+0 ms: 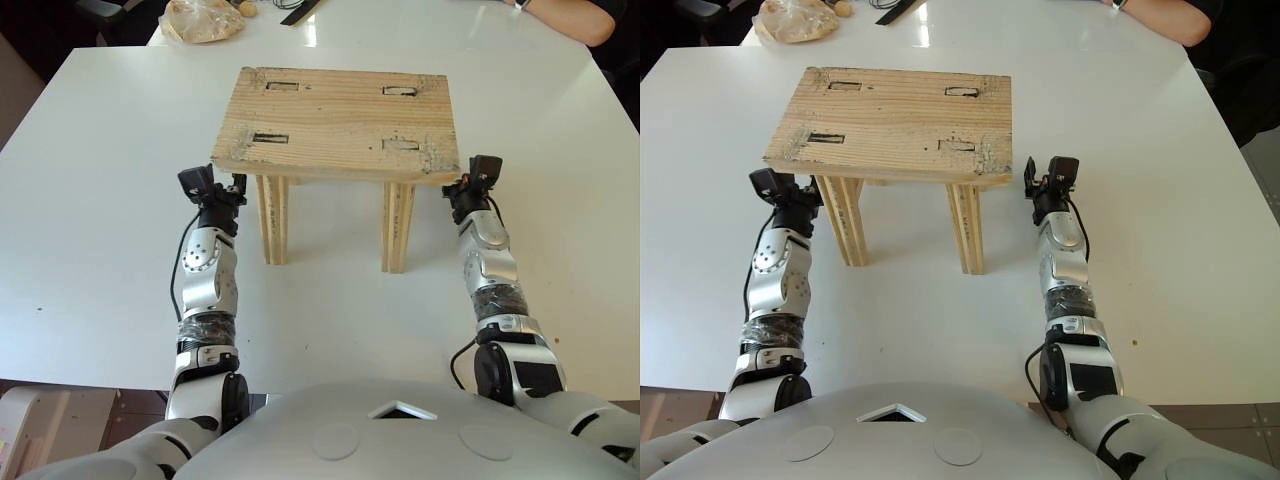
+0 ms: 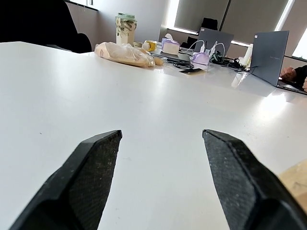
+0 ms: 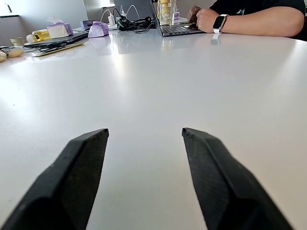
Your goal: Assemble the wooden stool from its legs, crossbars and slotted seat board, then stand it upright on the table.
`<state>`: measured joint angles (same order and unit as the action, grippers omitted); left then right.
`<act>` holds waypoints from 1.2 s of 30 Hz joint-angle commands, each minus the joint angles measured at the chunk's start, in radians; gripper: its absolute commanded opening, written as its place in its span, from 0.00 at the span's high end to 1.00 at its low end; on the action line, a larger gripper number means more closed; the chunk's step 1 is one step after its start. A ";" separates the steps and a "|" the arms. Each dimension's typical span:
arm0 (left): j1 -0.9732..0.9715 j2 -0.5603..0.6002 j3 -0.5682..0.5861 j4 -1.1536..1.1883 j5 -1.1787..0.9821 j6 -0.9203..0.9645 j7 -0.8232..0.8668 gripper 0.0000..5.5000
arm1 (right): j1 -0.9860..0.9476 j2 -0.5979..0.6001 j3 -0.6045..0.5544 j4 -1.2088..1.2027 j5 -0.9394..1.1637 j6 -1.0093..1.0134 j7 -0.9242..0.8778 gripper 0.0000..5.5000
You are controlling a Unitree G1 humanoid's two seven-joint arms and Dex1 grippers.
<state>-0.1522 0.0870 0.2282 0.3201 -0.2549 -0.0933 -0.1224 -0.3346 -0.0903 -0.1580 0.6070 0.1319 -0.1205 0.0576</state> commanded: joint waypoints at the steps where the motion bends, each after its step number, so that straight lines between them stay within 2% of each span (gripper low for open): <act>1: 0.042 -0.032 -0.006 0.008 0.035 -0.046 0.046 0.43 | -0.054 0.005 0.004 0.088 -0.023 -0.013 -0.024 0.49; 6: 0.093 -0.041 -0.104 0.031 0.181 -0.171 0.065 0.43 | -0.065 -0.036 0.018 0.156 -0.061 -0.051 -0.007 0.49; 12: 0.085 -0.040 -0.113 0.075 0.224 -0.248 0.092 0.43 | -0.063 -0.056 0.081 0.169 -0.117 -0.109 0.053 0.49; 29: 0.020 -0.033 -0.125 0.157 0.246 -0.305 0.101 0.43 | -0.100 -0.052 0.077 0.242 -0.119 -0.162 0.027 0.49; 36: 0.057 -0.039 -0.126 0.141 0.254 -0.327 0.127 0.43 | -0.131 -0.047 0.090 0.283 -0.125 -0.169 0.044 0.49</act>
<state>-0.1143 0.0521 0.1058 0.4621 -0.0120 -0.4137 -0.0068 -0.4409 -0.1416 -0.0766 0.8722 0.0154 -0.2860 0.0922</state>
